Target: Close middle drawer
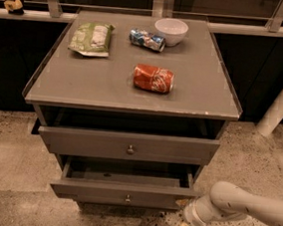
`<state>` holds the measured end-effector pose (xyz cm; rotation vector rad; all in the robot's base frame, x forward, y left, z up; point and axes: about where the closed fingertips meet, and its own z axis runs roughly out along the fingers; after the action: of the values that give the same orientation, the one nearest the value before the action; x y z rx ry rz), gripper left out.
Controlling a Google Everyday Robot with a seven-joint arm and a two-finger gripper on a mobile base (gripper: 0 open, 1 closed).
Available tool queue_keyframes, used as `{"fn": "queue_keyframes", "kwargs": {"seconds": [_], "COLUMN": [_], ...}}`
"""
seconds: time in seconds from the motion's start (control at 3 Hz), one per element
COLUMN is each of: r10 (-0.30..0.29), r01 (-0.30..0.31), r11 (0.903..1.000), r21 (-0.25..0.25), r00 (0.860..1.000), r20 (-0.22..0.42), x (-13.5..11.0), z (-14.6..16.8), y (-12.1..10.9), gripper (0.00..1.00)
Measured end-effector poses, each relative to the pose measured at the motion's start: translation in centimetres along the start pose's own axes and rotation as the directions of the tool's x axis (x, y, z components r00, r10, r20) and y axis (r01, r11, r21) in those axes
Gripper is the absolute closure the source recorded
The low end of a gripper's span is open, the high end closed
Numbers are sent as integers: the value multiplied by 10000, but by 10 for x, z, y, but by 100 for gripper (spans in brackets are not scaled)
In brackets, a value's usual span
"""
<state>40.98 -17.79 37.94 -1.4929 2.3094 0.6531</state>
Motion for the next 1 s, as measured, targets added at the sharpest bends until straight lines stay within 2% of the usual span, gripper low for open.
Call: {"fn": "queue_keyframes", "kwargs": {"seconds": [0.33,0.67,1.0], "r10": [31,50,23], "r01": [-32,-61,-58], "r11": [10000,9994,9983], "r21": [69,333,587], "r00": [10000,9995,9982], "r20": [43,320,600], "x": [-12,-42,-62], "z": [5,10,10], "y": [-16,-47,-63], "gripper": [0,0,0]}}
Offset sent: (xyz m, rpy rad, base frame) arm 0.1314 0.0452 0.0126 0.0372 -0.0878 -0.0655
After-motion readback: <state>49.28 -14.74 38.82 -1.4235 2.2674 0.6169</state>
